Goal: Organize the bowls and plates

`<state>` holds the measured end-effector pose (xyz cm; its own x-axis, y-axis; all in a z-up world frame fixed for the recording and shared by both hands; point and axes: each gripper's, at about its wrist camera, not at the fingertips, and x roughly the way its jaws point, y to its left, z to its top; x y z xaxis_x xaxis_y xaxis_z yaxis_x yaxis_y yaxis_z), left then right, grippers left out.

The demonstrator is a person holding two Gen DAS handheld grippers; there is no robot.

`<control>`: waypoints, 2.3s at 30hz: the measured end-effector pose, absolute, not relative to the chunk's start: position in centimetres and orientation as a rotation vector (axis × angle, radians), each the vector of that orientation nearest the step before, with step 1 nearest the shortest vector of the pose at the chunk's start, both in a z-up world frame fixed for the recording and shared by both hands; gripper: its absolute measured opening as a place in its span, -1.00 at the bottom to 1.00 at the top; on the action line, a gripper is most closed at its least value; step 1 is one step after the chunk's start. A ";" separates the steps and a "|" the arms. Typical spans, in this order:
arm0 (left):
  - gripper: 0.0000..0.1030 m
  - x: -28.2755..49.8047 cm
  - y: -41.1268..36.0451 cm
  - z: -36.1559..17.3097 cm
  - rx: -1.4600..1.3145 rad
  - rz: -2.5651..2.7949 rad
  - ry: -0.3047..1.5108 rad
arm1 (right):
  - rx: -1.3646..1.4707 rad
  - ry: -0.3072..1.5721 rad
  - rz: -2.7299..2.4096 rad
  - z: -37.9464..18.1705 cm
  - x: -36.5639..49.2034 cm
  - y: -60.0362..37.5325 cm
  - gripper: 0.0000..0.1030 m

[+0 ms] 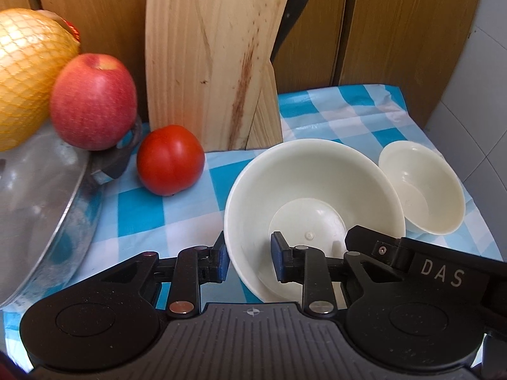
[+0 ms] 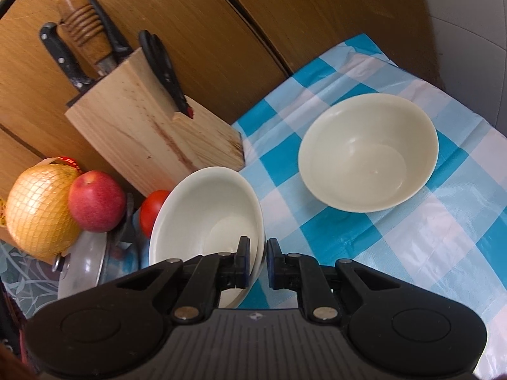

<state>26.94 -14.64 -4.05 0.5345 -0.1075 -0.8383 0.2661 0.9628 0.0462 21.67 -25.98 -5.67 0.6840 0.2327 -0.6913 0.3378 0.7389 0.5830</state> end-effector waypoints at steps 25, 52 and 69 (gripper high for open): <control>-0.29 22.2 -11.6 -0.4 0.187 -0.166 0.908 | 0.733 0.828 0.064 -3.0 18.4 -23.3 -0.76; -0.27 16.5 -9.4 0.5 0.185 -0.139 0.897 | 0.692 0.865 0.123 -1.8 13.9 -21.0 -0.76; -0.26 15.2 -8.5 -1.3 0.168 -0.142 0.974 | 0.678 0.934 0.113 -3.3 12.7 -20.1 -0.76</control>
